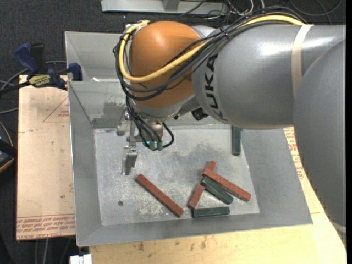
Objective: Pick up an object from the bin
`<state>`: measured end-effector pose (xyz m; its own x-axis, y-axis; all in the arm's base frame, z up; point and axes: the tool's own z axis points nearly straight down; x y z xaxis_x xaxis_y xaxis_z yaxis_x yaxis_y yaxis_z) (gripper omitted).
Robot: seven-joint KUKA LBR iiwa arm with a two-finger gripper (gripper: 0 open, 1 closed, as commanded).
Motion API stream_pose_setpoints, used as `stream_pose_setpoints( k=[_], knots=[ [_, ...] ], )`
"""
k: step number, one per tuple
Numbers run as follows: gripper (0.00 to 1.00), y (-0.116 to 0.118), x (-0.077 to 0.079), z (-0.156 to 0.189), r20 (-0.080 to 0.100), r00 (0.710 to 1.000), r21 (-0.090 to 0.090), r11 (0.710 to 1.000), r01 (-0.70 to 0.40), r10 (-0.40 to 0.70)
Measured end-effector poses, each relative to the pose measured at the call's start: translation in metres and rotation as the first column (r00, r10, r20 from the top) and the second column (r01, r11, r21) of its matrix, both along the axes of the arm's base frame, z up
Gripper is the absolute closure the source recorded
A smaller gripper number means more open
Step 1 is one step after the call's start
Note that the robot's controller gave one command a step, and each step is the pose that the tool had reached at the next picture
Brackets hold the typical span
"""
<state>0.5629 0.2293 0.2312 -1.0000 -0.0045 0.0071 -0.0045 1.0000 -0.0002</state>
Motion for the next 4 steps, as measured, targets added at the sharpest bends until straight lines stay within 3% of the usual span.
stream_pose_setpoints(
  k=[1,3,4],
  knots=[
    [0.0,-0.001,0.002,0.005,0.008,1.0,0.002,1.0,0.004,-0.004],
    [0.0,-0.052,0.01,-0.107,0.012,0.997,0.001,0.997,-0.081,0.081],
    [0.0,-0.088,-0.015,-0.129,-0.005,0.992,0.0,0.992,-0.126,0.126]
  ],
)
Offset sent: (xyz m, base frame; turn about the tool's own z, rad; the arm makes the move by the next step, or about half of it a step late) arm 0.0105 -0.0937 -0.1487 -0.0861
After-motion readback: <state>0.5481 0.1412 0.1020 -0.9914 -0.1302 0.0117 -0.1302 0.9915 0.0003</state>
